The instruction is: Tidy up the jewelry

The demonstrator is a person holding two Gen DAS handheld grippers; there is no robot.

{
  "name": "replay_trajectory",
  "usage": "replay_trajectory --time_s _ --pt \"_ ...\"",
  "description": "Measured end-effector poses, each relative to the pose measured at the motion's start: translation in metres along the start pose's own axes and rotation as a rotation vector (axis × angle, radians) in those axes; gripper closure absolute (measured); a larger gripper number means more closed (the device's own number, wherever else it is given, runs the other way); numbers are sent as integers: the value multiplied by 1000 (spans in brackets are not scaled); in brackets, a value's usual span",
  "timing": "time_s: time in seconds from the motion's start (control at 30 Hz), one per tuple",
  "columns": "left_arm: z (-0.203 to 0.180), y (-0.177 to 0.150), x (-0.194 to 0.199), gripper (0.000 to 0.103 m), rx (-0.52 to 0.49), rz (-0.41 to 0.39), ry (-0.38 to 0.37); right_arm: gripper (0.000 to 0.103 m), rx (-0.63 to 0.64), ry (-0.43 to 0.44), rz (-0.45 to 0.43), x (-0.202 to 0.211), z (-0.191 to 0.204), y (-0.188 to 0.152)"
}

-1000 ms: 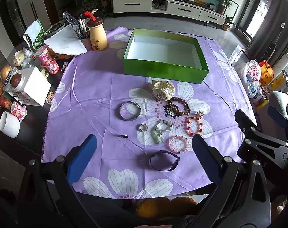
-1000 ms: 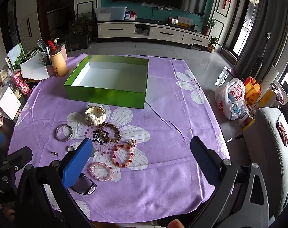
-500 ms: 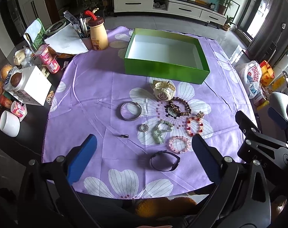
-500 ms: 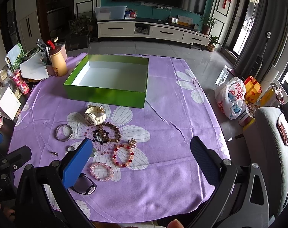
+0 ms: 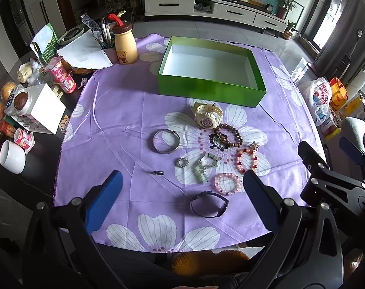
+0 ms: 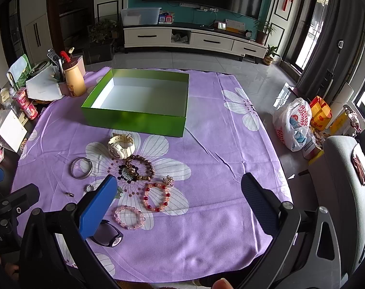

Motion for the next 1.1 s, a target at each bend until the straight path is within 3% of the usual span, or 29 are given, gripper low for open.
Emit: replay_trajectory --time_s 0.63,0.87,1.1 --pt "3 3 -2 2 7 8 7 1 1 0 16 -6 1 -4" --pt "18 6 -36 2 32 35 65 1 17 22 112 -45 5 -18" --pt "31 2 -96 2 72 135 33 1 -1 34 249 -99 7 -36"
Point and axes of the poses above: each gripper's, at about its wrist camera, not at the fingertips, and x roughly against the way its jaws point, z to its left, y to its top, the point moved 7 cm from there along -x, roughly the way its jaws point, and after that the axes turned 4 degrees about x, right-handed, at the moved point
